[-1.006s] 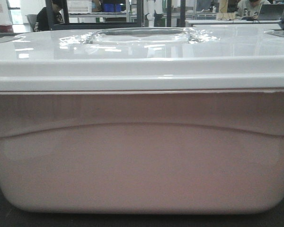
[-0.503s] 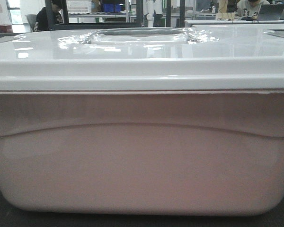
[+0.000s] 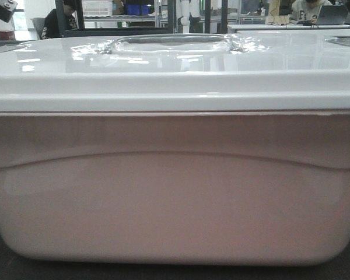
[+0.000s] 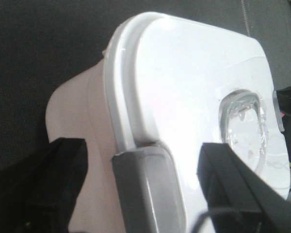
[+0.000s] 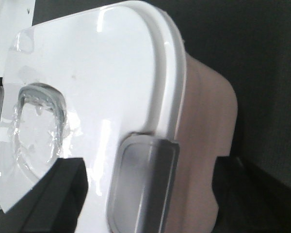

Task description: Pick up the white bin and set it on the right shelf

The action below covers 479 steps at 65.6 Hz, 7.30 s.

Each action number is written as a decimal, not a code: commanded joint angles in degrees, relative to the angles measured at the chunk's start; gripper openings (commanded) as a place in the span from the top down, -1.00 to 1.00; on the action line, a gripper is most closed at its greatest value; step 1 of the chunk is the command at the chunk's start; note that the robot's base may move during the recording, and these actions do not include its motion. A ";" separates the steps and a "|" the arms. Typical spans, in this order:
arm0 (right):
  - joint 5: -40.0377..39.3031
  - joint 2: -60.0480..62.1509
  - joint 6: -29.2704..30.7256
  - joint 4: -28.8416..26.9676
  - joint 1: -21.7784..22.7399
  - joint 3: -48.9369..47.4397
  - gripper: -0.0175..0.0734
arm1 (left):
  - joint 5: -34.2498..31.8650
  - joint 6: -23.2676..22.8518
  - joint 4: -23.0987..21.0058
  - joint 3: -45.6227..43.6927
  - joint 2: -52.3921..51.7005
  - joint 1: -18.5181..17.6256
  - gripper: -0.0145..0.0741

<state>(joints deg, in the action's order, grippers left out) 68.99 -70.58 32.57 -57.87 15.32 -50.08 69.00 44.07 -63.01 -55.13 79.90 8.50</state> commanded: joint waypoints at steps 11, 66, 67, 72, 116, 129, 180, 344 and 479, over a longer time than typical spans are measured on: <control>7.52 1.58 -0.04 -4.58 -2.68 0.99 -0.75 | 6.40 -0.53 -4.69 -0.17 -1.61 -0.26 -0.20; 7.47 1.62 0.02 -5.56 -7.60 1.71 -0.75 | 6.29 -0.53 -4.49 0.93 -1.61 -7.42 -0.20; 7.47 1.62 0.02 -5.56 -7.60 1.71 -0.75 | 6.29 -0.53 -4.49 0.93 -1.61 -7.42 -0.20; 7.47 1.62 0.02 -5.56 -7.60 1.71 -0.75 | 6.41 -0.53 -4.49 0.93 -1.61 -7.42 -0.20; 2.76 1.62 0.02 -5.56 -7.58 1.71 -0.75 | 6.41 -0.53 -2.57 0.93 -1.61 -7.42 -0.20; 0.08 1.62 -0.38 -5.56 -7.36 1.71 -0.75 | 5.96 -0.53 -2.72 0.93 -1.61 -7.42 -0.20; -4.97 1.62 -1.50 -4.50 -6.46 1.71 -0.75 | 5.74 -0.53 -3.62 0.93 -1.61 -7.42 -0.20; 2.05 1.62 -1.50 -6.81 -5.48 1.86 -0.18 | 5.57 0.09 -2.95 0.93 -1.61 -7.42 0.13; 6.54 9.29 10.41 -15.55 -5.85 1.80 -0.18 | 4.14 3.06 -7.57 -3.60 -13.47 -10.29 0.13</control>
<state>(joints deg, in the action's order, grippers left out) 64.83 -64.62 41.24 -64.42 10.18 -46.54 64.34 45.75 -61.44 -55.98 70.38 -0.05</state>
